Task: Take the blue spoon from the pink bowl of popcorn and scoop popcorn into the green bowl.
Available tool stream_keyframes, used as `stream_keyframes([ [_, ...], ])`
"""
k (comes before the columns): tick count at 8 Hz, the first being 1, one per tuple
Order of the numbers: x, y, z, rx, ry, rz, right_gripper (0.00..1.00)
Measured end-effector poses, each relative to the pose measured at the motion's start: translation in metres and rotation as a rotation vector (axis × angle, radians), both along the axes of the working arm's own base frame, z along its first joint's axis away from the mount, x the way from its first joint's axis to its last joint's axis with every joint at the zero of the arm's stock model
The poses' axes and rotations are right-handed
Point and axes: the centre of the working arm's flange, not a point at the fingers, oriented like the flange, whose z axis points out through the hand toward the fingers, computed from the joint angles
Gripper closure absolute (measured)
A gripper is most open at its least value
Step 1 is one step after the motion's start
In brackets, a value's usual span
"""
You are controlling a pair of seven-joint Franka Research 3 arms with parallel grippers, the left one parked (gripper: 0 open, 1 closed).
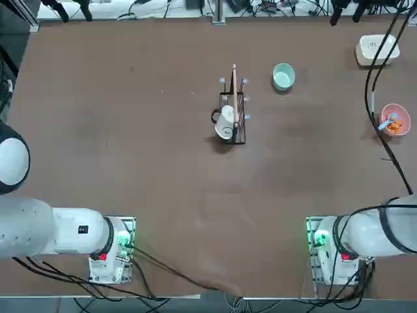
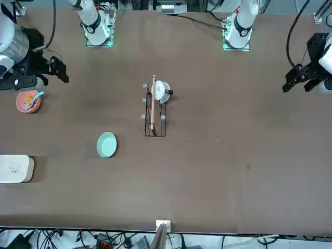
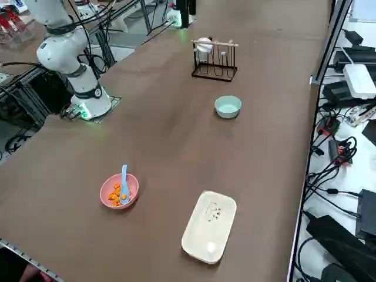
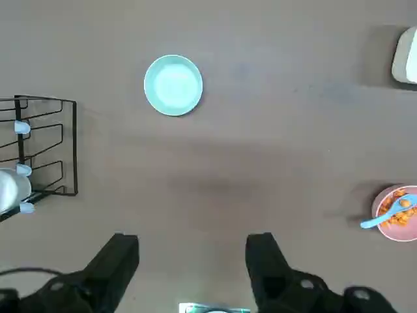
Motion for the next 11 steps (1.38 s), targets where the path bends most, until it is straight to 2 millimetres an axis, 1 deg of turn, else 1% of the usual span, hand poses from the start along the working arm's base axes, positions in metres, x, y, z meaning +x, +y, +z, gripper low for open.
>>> stream_keyframes([
  [3, 0.0, -0.001, 0.0, 0.0, 0.001, 0.001, 0.0],
  [4, -0.003, -0.001, -0.002, -0.004, 0.026, 0.004, 0.0],
  [5, -0.01, -0.002, -0.007, -0.015, 0.09, 0.005, 0.0],
  [6, -0.02, -0.008, -0.018, -0.06, 0.189, 0.0, 0.0],
  [7, -0.025, -0.022, -0.038, -0.131, 0.3, -0.017, 0.0],
  [8, -0.021, -0.042, -0.065, -0.192, 0.377, -0.045, 0.0],
  [10, -0.011, -0.095, -0.132, -0.398, 0.468, -0.081, 0.0],
  [11, -0.011, -0.115, -0.168, -0.501, 0.472, -0.059, 0.0],
])
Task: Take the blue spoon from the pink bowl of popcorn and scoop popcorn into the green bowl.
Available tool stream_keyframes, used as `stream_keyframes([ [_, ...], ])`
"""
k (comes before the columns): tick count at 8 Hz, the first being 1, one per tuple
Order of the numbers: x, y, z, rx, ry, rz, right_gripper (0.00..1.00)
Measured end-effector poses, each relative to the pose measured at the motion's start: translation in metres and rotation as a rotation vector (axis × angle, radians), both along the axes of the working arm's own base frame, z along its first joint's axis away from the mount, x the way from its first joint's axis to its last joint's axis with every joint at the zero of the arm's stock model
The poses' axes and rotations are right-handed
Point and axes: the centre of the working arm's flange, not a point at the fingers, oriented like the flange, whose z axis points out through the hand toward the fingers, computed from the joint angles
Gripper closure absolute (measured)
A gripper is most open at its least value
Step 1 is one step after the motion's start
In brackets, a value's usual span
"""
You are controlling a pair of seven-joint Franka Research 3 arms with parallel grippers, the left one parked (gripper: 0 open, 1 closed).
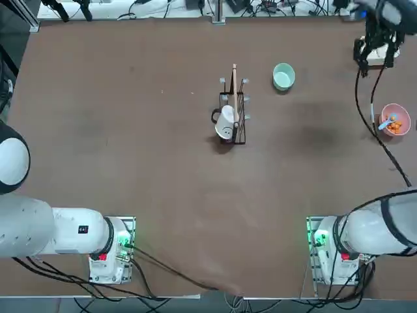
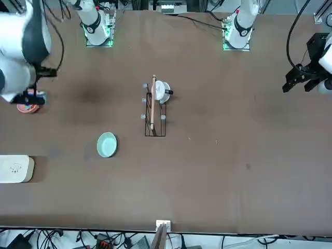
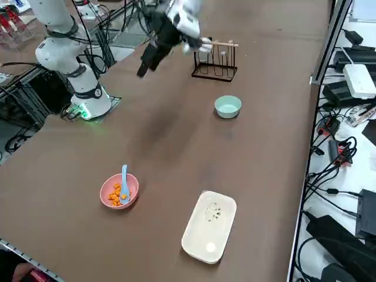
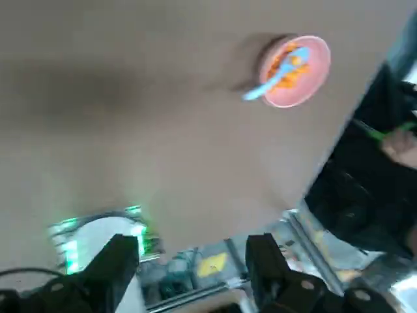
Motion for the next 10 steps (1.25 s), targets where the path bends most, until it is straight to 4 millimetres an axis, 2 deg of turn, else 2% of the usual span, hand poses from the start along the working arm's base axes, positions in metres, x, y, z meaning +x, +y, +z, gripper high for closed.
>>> stream_keyframes([
  [3, -0.014, -0.064, -0.077, -0.249, -0.072, 0.054, 0.01],
  [4, -0.024, -0.073, -0.104, -0.344, -0.119, 0.073, 0.01],
  [7, -0.069, -0.068, -0.199, -0.638, -0.263, 0.161, 0.03],
  [10, -0.091, -0.057, -0.286, -0.798, -0.378, 0.224, 0.03],
])
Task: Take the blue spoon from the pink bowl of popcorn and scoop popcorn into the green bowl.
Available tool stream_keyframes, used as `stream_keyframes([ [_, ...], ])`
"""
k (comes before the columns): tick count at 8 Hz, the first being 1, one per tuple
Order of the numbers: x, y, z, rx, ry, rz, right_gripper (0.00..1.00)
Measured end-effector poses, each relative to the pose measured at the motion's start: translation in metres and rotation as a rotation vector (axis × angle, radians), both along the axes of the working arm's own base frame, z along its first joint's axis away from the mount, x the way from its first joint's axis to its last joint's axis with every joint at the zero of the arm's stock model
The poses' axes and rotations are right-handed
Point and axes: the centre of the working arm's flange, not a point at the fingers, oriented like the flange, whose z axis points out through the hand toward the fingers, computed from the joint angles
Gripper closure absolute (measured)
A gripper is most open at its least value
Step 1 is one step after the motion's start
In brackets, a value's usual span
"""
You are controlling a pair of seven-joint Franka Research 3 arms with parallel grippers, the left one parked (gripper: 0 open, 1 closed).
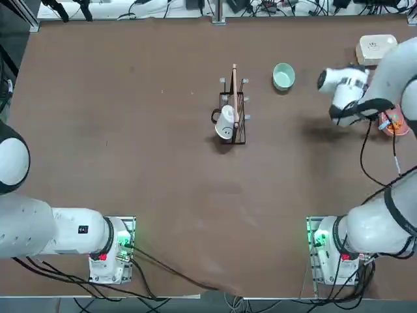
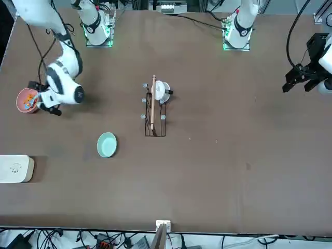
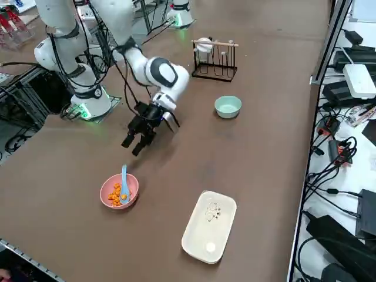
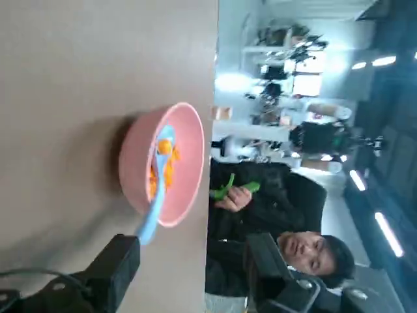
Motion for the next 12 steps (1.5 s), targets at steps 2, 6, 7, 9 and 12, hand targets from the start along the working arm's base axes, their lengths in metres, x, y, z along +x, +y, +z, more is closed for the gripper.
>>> stream_keyframes([
  [2, -0.011, 0.002, -0.033, -0.079, 0.019, 0.046, 0.05],
  [6, -0.024, -0.002, -0.057, -0.145, 0.036, 0.057, 0.12],
  [7, -0.025, -0.006, -0.059, -0.149, 0.032, 0.051, 0.18],
  [9, -0.029, -0.012, -0.064, -0.154, 0.033, 0.042, 0.19],
  [12, -0.031, -0.026, -0.069, -0.167, 0.026, 0.053, 0.21],
])
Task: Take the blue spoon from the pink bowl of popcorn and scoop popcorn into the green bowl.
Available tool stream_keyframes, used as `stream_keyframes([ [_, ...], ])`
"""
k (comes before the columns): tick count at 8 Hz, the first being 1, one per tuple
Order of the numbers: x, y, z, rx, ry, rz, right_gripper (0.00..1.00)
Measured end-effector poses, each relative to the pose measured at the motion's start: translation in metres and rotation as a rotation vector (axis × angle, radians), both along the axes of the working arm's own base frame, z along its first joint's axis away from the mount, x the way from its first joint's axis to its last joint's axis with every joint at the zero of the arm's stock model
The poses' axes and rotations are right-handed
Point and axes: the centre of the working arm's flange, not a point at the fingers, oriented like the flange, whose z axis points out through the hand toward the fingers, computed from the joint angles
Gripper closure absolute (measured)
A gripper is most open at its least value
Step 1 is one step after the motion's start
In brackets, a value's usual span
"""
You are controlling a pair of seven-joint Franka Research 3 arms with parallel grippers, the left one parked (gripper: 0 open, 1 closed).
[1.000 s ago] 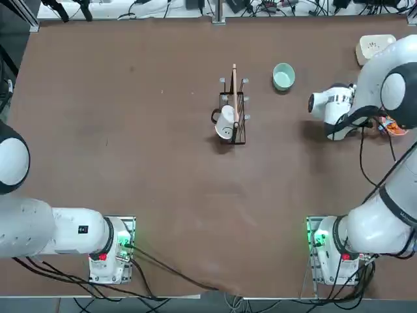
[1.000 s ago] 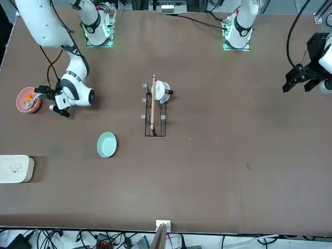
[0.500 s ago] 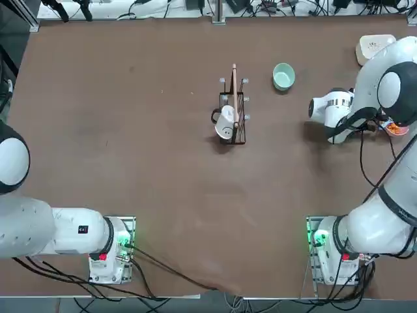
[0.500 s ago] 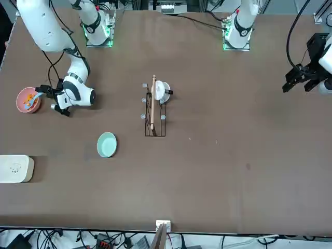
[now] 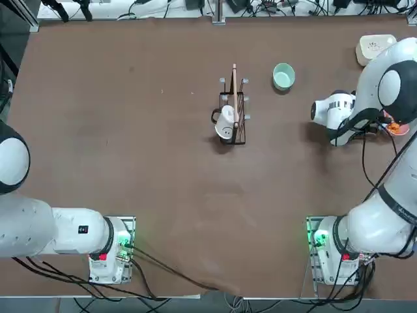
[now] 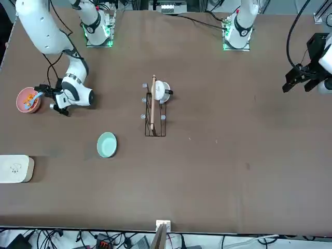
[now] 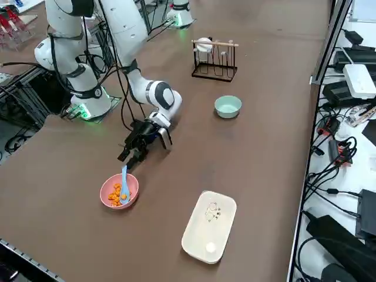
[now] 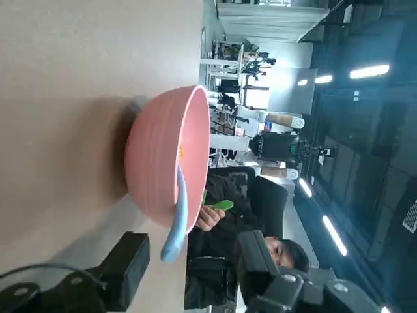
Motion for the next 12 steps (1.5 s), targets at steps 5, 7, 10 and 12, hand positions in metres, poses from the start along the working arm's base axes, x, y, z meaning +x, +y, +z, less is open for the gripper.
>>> stream_keyframes([
  [5, -0.002, -0.01, -0.005, -0.009, -0.018, 0.003, 0.39],
  [7, -0.009, -0.01, -0.016, -0.011, -0.019, 0.001, 0.44],
  [10, -0.009, -0.009, -0.017, -0.015, -0.02, 0.002, 0.66],
  [12, -0.007, -0.008, -0.016, -0.015, -0.023, 0.005, 0.7],
])
